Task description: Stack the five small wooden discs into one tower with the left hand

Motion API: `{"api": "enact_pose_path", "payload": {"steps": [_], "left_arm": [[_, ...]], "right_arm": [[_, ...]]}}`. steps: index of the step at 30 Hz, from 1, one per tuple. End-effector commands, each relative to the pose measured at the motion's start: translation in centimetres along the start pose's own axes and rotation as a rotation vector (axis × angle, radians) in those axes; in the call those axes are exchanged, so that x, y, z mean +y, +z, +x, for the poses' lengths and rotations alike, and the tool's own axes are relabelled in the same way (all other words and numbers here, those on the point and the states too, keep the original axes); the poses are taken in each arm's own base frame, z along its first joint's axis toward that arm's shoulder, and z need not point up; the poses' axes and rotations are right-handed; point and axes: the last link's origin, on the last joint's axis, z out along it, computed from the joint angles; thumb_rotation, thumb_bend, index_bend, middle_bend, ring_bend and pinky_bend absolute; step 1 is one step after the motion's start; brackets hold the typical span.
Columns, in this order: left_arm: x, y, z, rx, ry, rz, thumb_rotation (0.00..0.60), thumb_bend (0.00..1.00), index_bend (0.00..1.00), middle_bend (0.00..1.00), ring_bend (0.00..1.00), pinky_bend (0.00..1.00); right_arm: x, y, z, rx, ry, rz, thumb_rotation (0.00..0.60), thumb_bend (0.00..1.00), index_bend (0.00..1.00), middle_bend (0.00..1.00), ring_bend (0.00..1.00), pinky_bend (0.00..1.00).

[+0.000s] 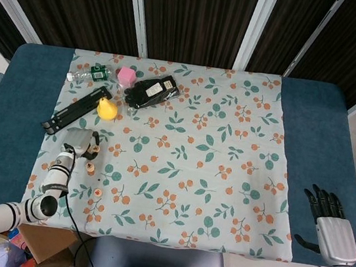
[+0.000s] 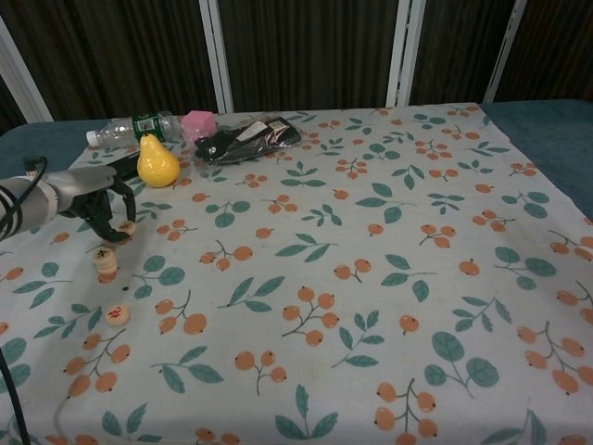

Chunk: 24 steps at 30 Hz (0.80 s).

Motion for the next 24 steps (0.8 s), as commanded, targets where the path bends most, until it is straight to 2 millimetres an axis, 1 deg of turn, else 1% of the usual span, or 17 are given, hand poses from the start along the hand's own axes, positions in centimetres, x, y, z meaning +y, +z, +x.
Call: {"api": "enact_pose_path", "payload": {"steps": [1,4,8,10,13,18,24], "left_arm": [[-0.1,-0.4,0.8,0.013,-0.013,-0.011,0.600,0.34,0.54,1.00,1.00,1.00],[-0.2,-1.1,1.5,0.022,-0.029,-0.029,0.600,0.34,0.54,1.00,1.00,1.00],[-0.7,-3.2,2.7,0.020,-0.093,-0.064,0.600,0.34,0.54,1.00,1.00,1.00],[-0.8,-4.0,2.8,0.017,-0.145,-0.075,0.600,0.34,0.53,1.00,1.00,1.00],[-1.3,-5.5,2.3,-0.005,-0.215,-0.094,0.600,0.35,0.53,1.00,1.00,1.00],[-2.2,-7.0,1.1,-0.022,-0.208,-0.115,0.600,0.35,0.52,1.00,1.00,1.00],[-2.3,-7.2,0.1,-0.026,-0.177,-0.117,0.600,0.34,0.50,1.00,1.00,1.00]], "right_arm": [[0.0,0.0,0.0,-0.001,0.000,0.001,0.600,0.08,0.00,0.00,0.00,0.00],[0.0,-0.1,0.0,0.002,0.001,0.002,0.600,0.08,0.00,0.00,0.00,0.00],[0.0,-0.1,0.0,0.002,0.000,0.005,0.600,0.08,0.00,0.00,0.00,0.00],[-0.1,-0.1,0.0,0.000,-0.003,0.007,0.600,0.08,0.00,0.00,0.00,0.00],[-0.2,-0.2,-0.1,-0.003,-0.004,0.013,0.600,0.08,0.00,0.00,0.00,0.00],[-0.4,-0.3,-0.1,-0.001,-0.003,0.022,0.600,0.08,0.00,0.00,0.00,0.00],[-0.6,-0.4,-0.2,-0.005,-0.003,0.032,0.600,0.08,0.00,0.00,0.00,0.00]]}}
